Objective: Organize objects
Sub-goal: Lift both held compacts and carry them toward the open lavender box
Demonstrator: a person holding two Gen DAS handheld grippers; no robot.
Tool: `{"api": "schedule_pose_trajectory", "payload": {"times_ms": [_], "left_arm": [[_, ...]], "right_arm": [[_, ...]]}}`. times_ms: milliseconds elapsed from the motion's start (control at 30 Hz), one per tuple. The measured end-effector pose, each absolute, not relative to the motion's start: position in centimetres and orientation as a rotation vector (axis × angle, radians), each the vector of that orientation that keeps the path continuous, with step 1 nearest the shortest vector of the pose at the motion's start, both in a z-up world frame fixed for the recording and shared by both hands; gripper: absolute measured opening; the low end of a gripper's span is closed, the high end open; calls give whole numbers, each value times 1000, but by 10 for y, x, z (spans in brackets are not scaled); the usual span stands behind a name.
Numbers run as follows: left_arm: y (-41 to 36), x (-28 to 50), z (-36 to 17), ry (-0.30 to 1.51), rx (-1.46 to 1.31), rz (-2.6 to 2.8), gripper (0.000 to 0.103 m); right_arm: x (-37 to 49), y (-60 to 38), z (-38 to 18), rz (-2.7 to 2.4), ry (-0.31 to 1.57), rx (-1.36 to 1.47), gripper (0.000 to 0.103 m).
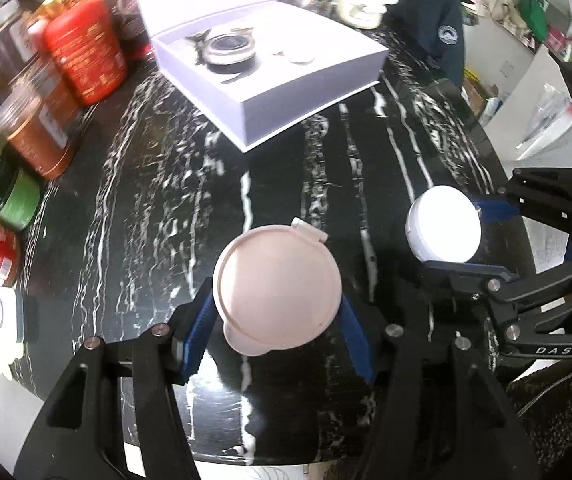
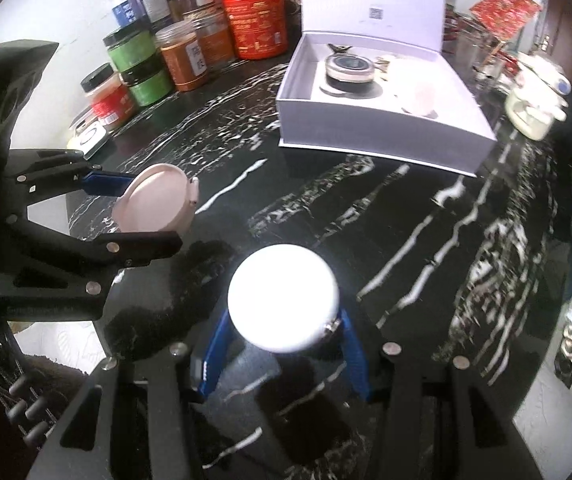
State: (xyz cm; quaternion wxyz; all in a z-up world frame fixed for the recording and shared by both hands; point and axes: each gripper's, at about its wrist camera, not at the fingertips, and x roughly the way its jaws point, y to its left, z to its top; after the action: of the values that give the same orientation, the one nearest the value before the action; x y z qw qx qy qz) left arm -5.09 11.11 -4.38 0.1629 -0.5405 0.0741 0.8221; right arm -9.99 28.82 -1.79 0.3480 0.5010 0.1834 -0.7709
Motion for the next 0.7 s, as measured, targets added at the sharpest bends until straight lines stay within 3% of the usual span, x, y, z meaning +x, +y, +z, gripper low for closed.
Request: {"api": "schedule_pose_trajectory", "payload": {"times_ms": [700], "left_arm": [[160,-79,-16,332,-1435,2299,57]], "right_arm": [[-120,323,15,-2139,414,1298,52]]}}
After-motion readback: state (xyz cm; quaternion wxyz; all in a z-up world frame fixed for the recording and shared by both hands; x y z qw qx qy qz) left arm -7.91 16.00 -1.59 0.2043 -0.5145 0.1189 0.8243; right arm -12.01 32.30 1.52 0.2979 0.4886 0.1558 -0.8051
